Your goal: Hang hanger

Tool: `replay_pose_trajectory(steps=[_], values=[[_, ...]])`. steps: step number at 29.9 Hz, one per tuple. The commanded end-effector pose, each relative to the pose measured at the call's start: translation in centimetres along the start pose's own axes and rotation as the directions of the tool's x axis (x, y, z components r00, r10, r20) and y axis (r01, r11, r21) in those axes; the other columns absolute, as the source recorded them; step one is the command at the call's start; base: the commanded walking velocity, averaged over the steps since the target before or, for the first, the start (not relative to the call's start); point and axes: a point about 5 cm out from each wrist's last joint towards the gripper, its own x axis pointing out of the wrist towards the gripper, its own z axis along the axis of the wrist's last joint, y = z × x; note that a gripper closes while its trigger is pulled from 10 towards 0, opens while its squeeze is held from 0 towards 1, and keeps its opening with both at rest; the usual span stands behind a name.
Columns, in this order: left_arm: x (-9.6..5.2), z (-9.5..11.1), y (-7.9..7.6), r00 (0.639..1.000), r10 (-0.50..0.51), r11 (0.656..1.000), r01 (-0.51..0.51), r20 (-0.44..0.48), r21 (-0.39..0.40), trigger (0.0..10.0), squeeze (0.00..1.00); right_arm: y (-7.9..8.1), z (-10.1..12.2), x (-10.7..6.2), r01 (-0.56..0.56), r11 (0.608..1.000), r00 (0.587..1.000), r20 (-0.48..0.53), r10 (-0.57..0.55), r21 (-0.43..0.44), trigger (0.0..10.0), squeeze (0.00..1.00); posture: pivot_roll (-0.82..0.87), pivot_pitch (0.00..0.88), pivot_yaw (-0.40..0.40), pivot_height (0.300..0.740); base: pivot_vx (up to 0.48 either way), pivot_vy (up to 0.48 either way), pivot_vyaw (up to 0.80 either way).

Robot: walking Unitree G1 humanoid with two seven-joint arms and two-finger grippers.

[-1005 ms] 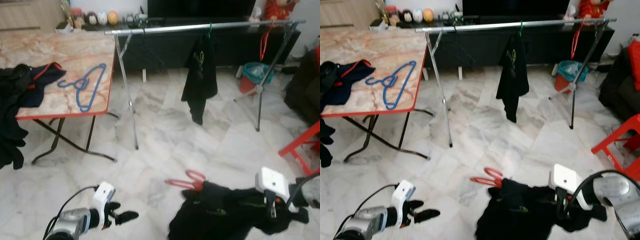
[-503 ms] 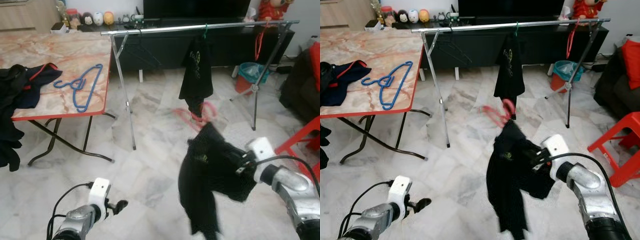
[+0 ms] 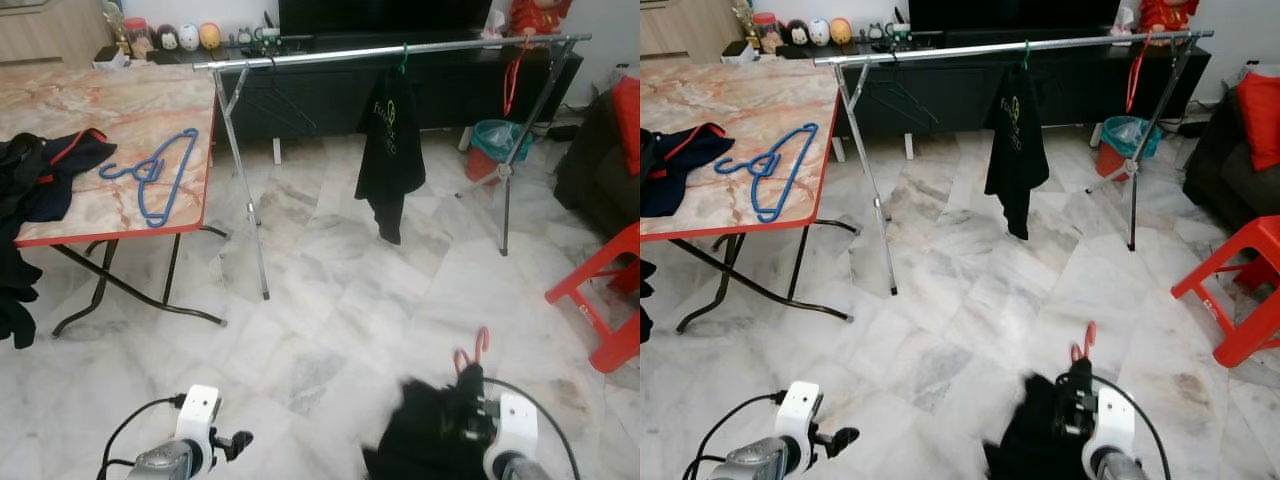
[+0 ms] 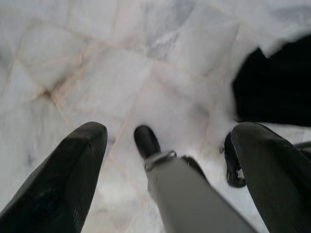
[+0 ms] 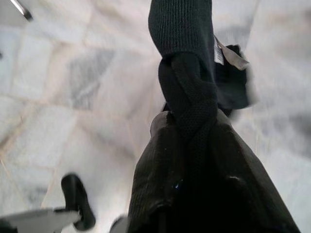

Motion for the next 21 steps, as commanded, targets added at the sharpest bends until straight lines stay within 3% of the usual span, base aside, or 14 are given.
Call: replay_pose_trajectory(steps=[1, 5, 15, 21], values=[[-0.2, -0.8, 0.3, 1.0, 0.017, 1.0, -0.017, -0.026, 0.011, 10.0, 0.0, -0.3, -0.3, -0.1, 0.04, 0.998, 0.999, 0.005, -0.04, 0.039, 10.0, 0.0, -0.08, 0.046, 0.018, 0.74, 0.0, 0.0, 0.0], [-0.3, -2.2, 0.1, 0.997, 0.032, 0.999, -0.032, -0.077, 0.004, 10.0, 0.0, -1.2, -2.1, -0.5, 0.156, 0.981, 0.986, -0.07, -0.149, 0.112, 10.0, 0.0, -0.08, 0.046, 0.02, 0.74, 0.0, 0.0, 0.0], [-0.9, -4.9, 0.0, 0.984, 0.072, 0.997, -0.068, -0.162, 0.029, 10.0, 0.0, -0.7, -3.0, -0.7, 0.128, 0.987, 0.99, -0.073, -0.121, 0.098, 10.0, 0.0, -0.08, 0.049, 0.017, 0.74, 0.0, 0.0, 0.0], [-0.9, -4.9, -0.1, 0.983, 0.068, 0.997, -0.058, -0.173, 0.058, 10.0, 0.0, -1.4, -2.8, -0.8, 0.141, 0.986, 0.989, -0.054, -0.137, 0.088, 10.0, 0.0, -0.08, 0.041, 0.014, 0.74, 0.0, 0.0, 0.76]])
